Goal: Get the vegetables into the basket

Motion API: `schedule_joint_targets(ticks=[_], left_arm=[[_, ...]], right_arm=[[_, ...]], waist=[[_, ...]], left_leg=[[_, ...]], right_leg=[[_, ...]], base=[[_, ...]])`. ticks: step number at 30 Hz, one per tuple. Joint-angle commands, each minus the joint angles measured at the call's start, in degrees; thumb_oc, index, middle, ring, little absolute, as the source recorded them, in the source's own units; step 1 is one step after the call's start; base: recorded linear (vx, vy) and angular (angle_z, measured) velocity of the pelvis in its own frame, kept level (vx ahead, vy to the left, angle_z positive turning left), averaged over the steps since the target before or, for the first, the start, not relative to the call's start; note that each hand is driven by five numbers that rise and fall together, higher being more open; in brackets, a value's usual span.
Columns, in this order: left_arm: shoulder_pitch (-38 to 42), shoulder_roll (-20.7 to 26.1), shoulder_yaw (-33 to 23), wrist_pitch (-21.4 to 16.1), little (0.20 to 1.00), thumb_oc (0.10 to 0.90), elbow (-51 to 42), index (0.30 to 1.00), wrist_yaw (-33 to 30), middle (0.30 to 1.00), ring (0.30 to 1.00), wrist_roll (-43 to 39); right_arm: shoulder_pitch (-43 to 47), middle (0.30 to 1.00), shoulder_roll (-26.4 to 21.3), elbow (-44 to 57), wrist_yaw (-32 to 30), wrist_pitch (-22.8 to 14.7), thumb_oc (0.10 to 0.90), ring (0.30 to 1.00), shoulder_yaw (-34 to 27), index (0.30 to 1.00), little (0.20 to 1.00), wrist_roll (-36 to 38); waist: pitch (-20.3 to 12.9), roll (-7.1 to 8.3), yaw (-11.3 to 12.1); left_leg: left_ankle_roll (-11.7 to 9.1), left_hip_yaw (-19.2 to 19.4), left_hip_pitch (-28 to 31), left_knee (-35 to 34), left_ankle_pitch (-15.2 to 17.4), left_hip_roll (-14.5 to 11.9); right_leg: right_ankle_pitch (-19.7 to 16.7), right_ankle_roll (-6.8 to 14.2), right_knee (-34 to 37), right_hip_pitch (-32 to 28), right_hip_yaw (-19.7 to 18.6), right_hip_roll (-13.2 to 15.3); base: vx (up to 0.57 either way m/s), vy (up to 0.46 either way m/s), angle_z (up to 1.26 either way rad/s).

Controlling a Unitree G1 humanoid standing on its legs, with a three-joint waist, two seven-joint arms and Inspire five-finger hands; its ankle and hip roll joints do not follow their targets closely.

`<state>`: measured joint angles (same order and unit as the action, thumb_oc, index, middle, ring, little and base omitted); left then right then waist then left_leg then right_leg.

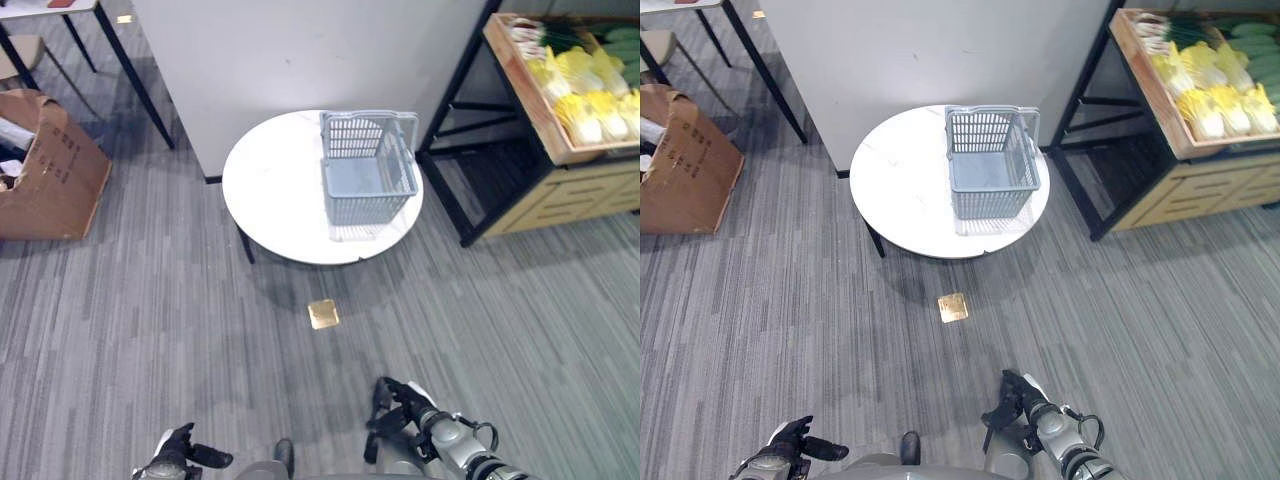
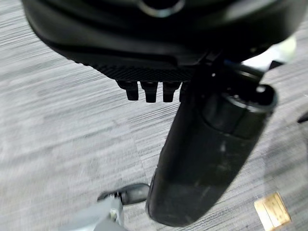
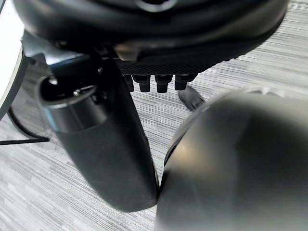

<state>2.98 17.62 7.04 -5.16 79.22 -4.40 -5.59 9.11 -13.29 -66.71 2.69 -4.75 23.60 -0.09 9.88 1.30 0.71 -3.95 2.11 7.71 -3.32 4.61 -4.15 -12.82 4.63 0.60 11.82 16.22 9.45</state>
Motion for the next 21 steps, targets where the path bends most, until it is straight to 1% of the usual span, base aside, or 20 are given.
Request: schedule_joint_targets(ticks=[1, 2, 3, 4, 5, 6, 7, 8, 9, 10, 12, 13, 14, 16, 17, 19, 20, 21], left_arm=[[2.7, 2.2, -0.3, -0.6, 1.0, 0.9, 0.8, 1.0, -0.4, 1.0, 1.0, -0.1], [3.0, 2.1, -0.2, -0.7, 1.0, 0.9, 0.6, 1.0, -0.7, 1.0, 1.0, -0.6], [3.3, 2.1, -0.1, -0.7, 1.0, 0.9, 0.5, 1.0, -0.8, 1.0, 1.0, -0.8], [3.6, 1.9, -0.1, -0.8, 1.0, 0.9, 0.2, 1.0, -1.1, 1.0, 1.0, -1.2], [3.9, 1.8, -0.1, -0.6, 1.0, 0.9, -0.1, 1.0, -1.2, 1.0, 1.0, -1.7], [4.2, 1.9, 0.1, -0.8, 1.0, 0.9, -0.5, 1.0, -1.4, 1.0, 1.0, -1.8], [4.6, 1.9, 0.4, -0.9, 1.0, 0.9, -0.9, 1.0, -1.7, 1.0, 1.0, -1.9], [5.0, 2.2, 0.6, -0.9, 1.0, 0.9, -1.3, 1.0, -2.0, 1.0, 1.0, -1.8], [5.1, 2.4, 0.8, -1.2, 1.0, 0.9, -1.7, 1.0, -2.4, 1.0, 1.0, -1.6], [5.1, 2.4, 0.9, -1.3, 1.0, 0.9, -1.9, 1.0, -2.7, 1.0, 1.0, -1.5], [4.8, 2.2, 1.4, -1.9, 1.0, 0.9, -3.0, 1.0, -3.4, 1.0, 1.0, -1.5], [4.7, 2.3, 1.4, -2.0, 1.0, 0.9, -3.2, 1.0, -3.7, 1.0, 1.0, -1.4], [4.7, 2.3, 1.4, -2.0, 1.0, 0.9, -3.2, 1.0, -3.7, 1.0, 1.0, -1.4], [4.5, 2.6, 1.0, -2.0, 1.0, 0.9, -3.0, 1.0, -3.7, 1.0, 1.0, -1.3], [4.0, 2.6, 0.6, -1.9, 1.0, 0.9, -2.5, 1.0, -3.6, 1.0, 1.0, -0.9], [3.8, 2.9, 0.5, -1.7, 1.0, 0.9, -1.9, 1.0, -3.7, 1.0, 1.0, -0.4], [3.7, 2.9, 0.7, -1.5, 1.0, 0.9, -1.4, 1.0, -3.6, 1.0, 1.0, 0.3], [16.9, 1.2, 5.7, 2.2, 1.0, 0.9, 1.0, 1.0, -4.1, 1.0, 1.0, 1.5]], right_arm=[[-0.1, 1.0, -4.5, 0.7, 0.1, -1.0, 0.9, 1.0, 1.8, 1.0, 1.0, 1.4], [0.0, 1.0, -4.8, 0.2, -0.4, -1.0, 0.9, 1.0, 1.3, 1.0, 1.0, 1.7], [0.1, 1.0, -4.9, -0.1, -0.6, -1.0, 0.9, 1.0, 1.1, 1.0, 1.0, 2.0], [0.1, 1.0, -5.1, -0.3, -0.9, -0.9, 0.9, 1.0, 0.7, 1.0, 1.0, 2.4], [-0.3, 1.0, -5.5, -0.8, -1.1, -0.9, 0.9, 1.0, 0.0, 1.0, 1.0, 2.9], [-0.4, 1.0, -5.7, -1.1, -1.5, -1.0, 0.9, 1.0, -0.4, 1.0, 1.0, 3.1], [-0.5, 1.0, -6.0, -1.4, -1.7, -0.9, 0.9, 1.0, -0.7, 1.0, 1.0, 3.3], [-0.7, 1.0, -6.3, -1.6, -2.1, -0.9, 0.9, 1.0, -1.1, 1.0, 1.0, 3.5], [-0.8, 1.0, -6.4, -1.9, -2.4, -0.9, 0.9, 1.0, -1.2, 1.0, 1.0, 3.2], [-0.9, 1.0, -6.3, -1.9, -2.6, -0.9, 0.9, 1.0, -1.0, 1.0, 1.0, 3.0], [-1.4, 1.0, -6.4, -1.8, -3.0, -1.2, 0.9, 1.0, -1.0, 1.0, 1.0, 2.3], [-1.6, 1.0, -6.4, -1.7, -3.2, -1.3, 0.9, 1.0, -1.1, 1.0, 1.0, 2.3], [-1.6, 1.0, -6.4, -1.7, -3.2, -1.3, 0.9, 1.0, -1.1, 1.0, 1.0, 2.3], [-2.1, 1.0, -6.3, -1.4, -3.0, -1.5, 0.9, 1.0, -1.5, 1.0, 1.0, 2.4], [-2.6, 1.0, -5.8, -1.8, -2.6, -1.5, 0.9, 1.0, -1.6, 1.0, 1.0, 1.7], [-3.3, 1.0, -5.1, -2.5, -2.6, -1.2, 0.9, 1.0, -1.9, 1.0, 1.0, 1.2], [-3.5, 1.0, -4.8, -2.6, -2.7, -1.1, 0.9, 1.0, -2.3, 1.0, 1.0, 1.1], [-2.3, 1.0, -3.9, -3.2, -1.5, -0.4, 0.9, 1.0, -0.6, 1.0, 1.0, 0.1]], waist=[[0.2, -0.42, -1.4], [0.3, -0.77, -1.5], [0.4, -0.91, -1.5], [0.6, -0.89, -1.5], [1.1, -0.72, -1.2], [1.3, -0.34, -1.2], [1.7, -0.08, -0.9], [1.9, 0.22, -0.3], [1.6, 0.4, 0.1], [1.6, 0.2, 0.5], [1.3, -0.84, 1.6], [1.4, -1.1, 1.9], [1.4, -1.09, 1.9], [1.2, -1.33, 2.3], [0.4, -1.02, 2.4], [-0.3, -0.27, 2.2], [-0.6, 0.42, 2.0], [-2.2, 1.51, -0.7]], left_leg=[[-3.2, -2.3, -4.7, 7.6, -4.3, -6.0], [-3.5, -2.7, -5.2, 9.2, -5.4, -6.2], [-3.6, -2.9, -5.5, 10.1, -5.8, -6.2], [-4.0, -2.9, -6.2, 13.4, -7.2, -5.8], [-4.2, -1.9, -8.4, 18.8, -8.6, -5.8], [-4.2, -1.0, -10.6, 20.4, -9.7, -5.5], [-4.0, -0.3, -12.5, 20.0, -10.1, -5.4], [-3.6, 0.8, -15.2, 17.0, -9.2, -5.0], [-3.3, 1.7, -17.2, 12.4, -7.9, -5.1], [-3.4, 2.1, -18.1, 9.4, -9.1, -5.7], [-4.4, 1.0, -21.1, 2.9, -14.9, -7.5], [-5.0, 1.0, -21.5, 1.0, -16.5, -7.9], [-5.0, 1.0, -21.4, 1.0, -16.5, -7.9], [-5.4, 1.4, -21.4, -0.3, -17.7, -8.5], [-5.0, 1.4, -20.1, 0.0, -16.6, -8.1], [-4.1, 2.7, -19.1, 0.5, -15.6, -7.7], [-3.5, 3.5, -18.9, 1.3, -14.8, -7.1], [-3.2, 5.4, -17.5, 1.4, -13.7, -6.7]], right_leg=[[5.9, 4.4, -6.3, 1.1, -0.7, 2.0], [6.9, 3.7, -6.8, 0.8, -0.5, 1.4], [7.5, 3.3, -7.0, 0.5, -0.4, 1.1], [8.2, 2.6, -7.1, -0.1, -0.2, 0.6], [9.8, 1.4, -7.0, -2.1, 0.5, 0.1], [10.1, 1.2, -6.5, -3.0, 0.9, 0.2], [10.3, 1.0, -5.9, -4.0, 1.1, 0.0], [10.5, 1.5, -4.4, -5.6, 1.3, 0.0], [10.8, 2.0, -2.6, -6.9, 1.0, -0.1], [11.2, 2.2, -2.1, -7.4, 0.6, -0.4], [12.5, 2.5, -1.1, -10.0, -0.8, -1.3], [13.0, 2.5, -1.1, -11.0, -1.5, -1.4], [13.0, 2.5, -1.1, -11.1, -1.5, -1.4], [13.7, 2.7, -1.2, -12.6, -2.8, -1.5], [14.2, 3.2, -1.5, -13.5, -3.7, -1.0], [14.2, 3.9, -2.4, -14.1, -4.3, 0.4], [13.8, 4.4, -3.1, -14.0, -4.8, 1.3], [13.1, 5.2, -3.8, -14.2, -6.5, 1.8]], base=[[0.24, -0.205, 0.06], [0.21, -0.161, 0.02], [0.21, -0.159, -0.05], [0.25, -0.184, -0.02], [0.25, -0.199, 0.11], [0.22, -0.163, 0.19], [0.19, -0.09, 0.23], [0.29, -0.02, 0.25], [0.31, 0.043, 0.25], [0.29, 0.113, 0.15], [0.33, 0.207, -0.2], [0.26, 0.162, -0.56], [0.19, 0.13, -0.74], [0.27, 0.225, -0.9], [0.34, 0.332, -0.9], [0.25, 0.31, -0.72], [0.27, 0.289, -0.25], [0.25, 0.294, -0.09]])
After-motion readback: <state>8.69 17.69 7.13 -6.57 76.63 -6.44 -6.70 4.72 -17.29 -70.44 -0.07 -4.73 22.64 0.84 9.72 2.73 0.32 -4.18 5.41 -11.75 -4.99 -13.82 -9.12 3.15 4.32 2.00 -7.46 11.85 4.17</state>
